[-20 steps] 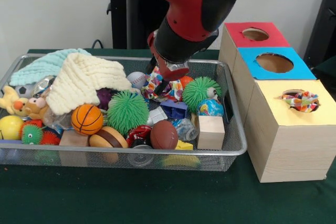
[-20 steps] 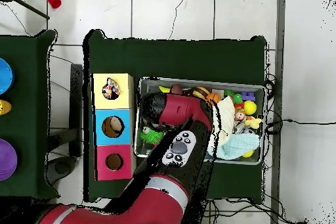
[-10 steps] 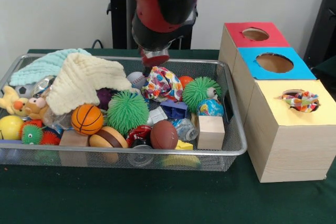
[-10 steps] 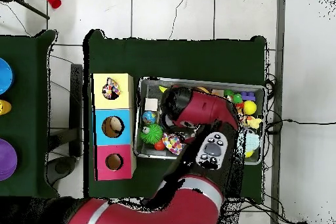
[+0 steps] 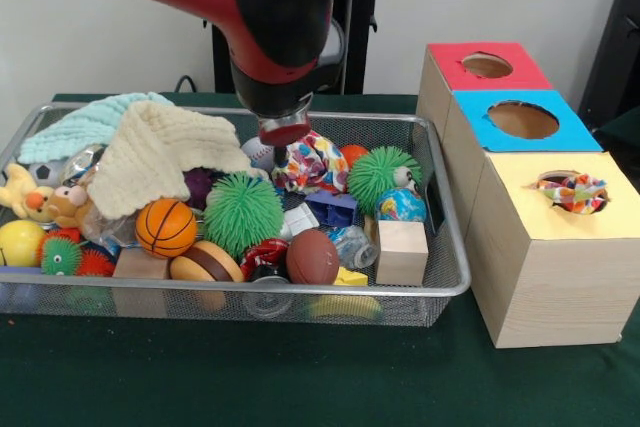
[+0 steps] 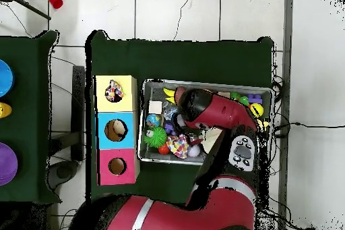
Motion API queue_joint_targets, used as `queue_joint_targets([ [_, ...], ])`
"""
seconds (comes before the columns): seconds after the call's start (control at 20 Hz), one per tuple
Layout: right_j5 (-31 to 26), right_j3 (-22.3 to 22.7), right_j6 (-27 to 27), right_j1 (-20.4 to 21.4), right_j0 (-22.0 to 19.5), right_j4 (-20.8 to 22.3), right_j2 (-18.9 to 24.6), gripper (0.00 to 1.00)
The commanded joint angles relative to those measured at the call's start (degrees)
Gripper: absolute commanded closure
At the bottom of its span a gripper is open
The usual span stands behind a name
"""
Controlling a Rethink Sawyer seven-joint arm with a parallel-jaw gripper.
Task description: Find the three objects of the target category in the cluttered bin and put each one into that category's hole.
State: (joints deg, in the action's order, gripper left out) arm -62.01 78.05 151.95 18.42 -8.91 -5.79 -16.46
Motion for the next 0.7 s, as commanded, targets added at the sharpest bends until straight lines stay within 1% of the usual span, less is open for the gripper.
queue_joint_targets([
  [0.05,7.3,10.7,-5.7,1.9,-1.0,-2.6,11.9,0.0],
  [0.25,5.4,13.8,-4.1,5.7,-0.8,-3.9,13.6,0.0],
  [0.4,3.7,15.7,-2.3,8.6,0.2,-4.9,14.6,0.0],
  [0.5,4.0,16.2,-1.3,9.2,0.8,-4.8,14.8,0.0],
  [0.6,6.2,16.7,-0.2,8.9,1.6,-4.3,14.7,0.0],
  [0.65,7.4,16.6,0.3,8.6,2.0,-3.7,14.3,0.0],
  [0.7,9.4,16.2,0.6,6.9,1.8,-3.2,14.3,0.0],
])
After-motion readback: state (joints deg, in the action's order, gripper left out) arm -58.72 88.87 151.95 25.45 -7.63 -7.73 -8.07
